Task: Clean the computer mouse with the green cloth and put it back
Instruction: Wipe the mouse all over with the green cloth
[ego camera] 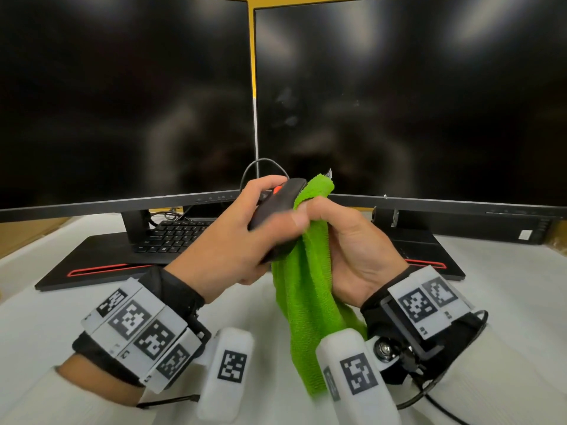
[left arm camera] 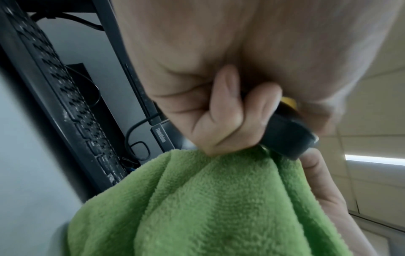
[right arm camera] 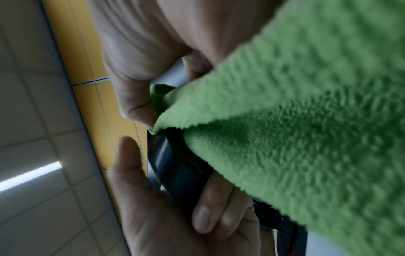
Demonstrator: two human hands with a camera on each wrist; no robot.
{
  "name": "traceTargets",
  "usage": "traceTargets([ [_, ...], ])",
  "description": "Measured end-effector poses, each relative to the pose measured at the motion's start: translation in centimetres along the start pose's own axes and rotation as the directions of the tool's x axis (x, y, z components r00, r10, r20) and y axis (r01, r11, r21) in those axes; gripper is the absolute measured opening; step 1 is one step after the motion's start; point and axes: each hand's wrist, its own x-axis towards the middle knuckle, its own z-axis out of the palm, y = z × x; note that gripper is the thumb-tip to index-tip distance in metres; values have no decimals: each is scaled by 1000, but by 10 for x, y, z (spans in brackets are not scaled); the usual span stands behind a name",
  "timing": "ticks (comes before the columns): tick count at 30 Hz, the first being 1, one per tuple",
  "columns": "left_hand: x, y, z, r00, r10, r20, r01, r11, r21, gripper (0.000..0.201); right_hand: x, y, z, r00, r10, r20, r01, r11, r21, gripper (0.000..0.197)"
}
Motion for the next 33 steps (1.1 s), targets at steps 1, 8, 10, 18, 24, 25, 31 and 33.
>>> traceTargets([
  [1, -1, -1, 0, 1000, 18, 20, -19, 999, 42, 57, 0, 0, 0, 1000, 5, -14, -5, 1000, -10, 75],
  [8, -4, 1, 5, 999, 32, -38, -26, 991, 131, 82, -2, -1, 0, 998, 32, -52, -35, 998, -46, 72],
  [10, -4, 1, 4, 999, -1, -39, 6, 991, 133, 76, -3, -1, 2, 997, 20, -74, -24, 998, -58, 82],
  [18, -3, -1, 0, 999, -25, -41, 30, 990, 135, 66, -4, 1, 5, 995, 9, -100, -15, 998, -64, 90],
  [24, -2, -4, -1, 998, -49, -29, 52, 992, 111, 64, -4, 1, 2, 989, 0, -148, -10, 998, -65, 59],
  [25, -2, -5, -2, 998, -52, -24, 54, 992, 114, 64, -4, 0, 2, 989, -2, -151, -8, 998, -62, 51],
  [31, -3, -6, -4, 998, -61, -1, 60, 988, 140, 64, -2, 0, 3, 969, -62, -237, 45, 996, -79, 59],
  [33, -3, -6, -5, 998, -63, 3, 62, 988, 138, 64, 0, 0, 0, 962, -74, -262, 50, 994, -96, 56],
])
